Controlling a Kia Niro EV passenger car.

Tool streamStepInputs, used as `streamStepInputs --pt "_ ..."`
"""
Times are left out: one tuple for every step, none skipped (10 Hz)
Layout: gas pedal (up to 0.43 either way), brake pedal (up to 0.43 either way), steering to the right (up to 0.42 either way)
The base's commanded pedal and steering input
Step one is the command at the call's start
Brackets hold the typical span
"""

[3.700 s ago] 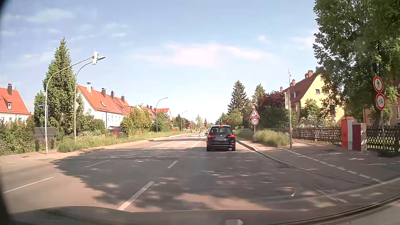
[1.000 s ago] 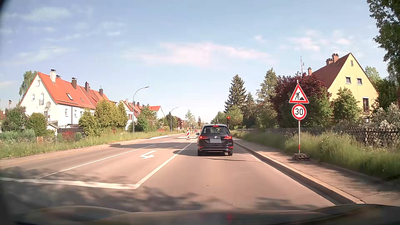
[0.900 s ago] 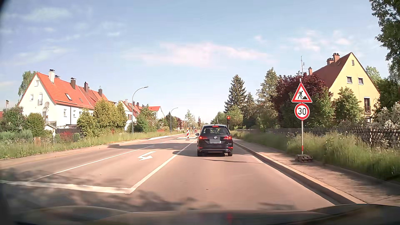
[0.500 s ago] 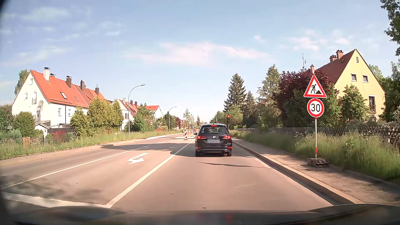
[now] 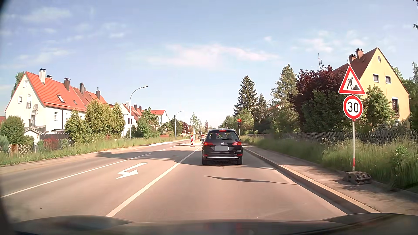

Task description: Follow the waypoints while adhering to traffic rules and regulations

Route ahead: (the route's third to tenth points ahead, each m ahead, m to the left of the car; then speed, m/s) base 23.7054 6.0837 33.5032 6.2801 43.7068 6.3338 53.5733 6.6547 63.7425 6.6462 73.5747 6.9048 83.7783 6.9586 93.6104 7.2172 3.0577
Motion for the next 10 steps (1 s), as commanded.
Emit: streamStepInputs --pt "0.0 0.195 -0.005" --pt "0.0 0.207 -0.009" --pt "0.0 0.207 -0.012" --pt "0.0 0.201 -0.016" --pt "0.0 0.195 -0.017" --pt "0.0 0.195 -0.019" --pt "0.0 0.189 -0.022" --pt "0.0 0.189 -0.024" --pt "0.0 0.183 -0.024" --pt "0.0 0.171 -0.024"
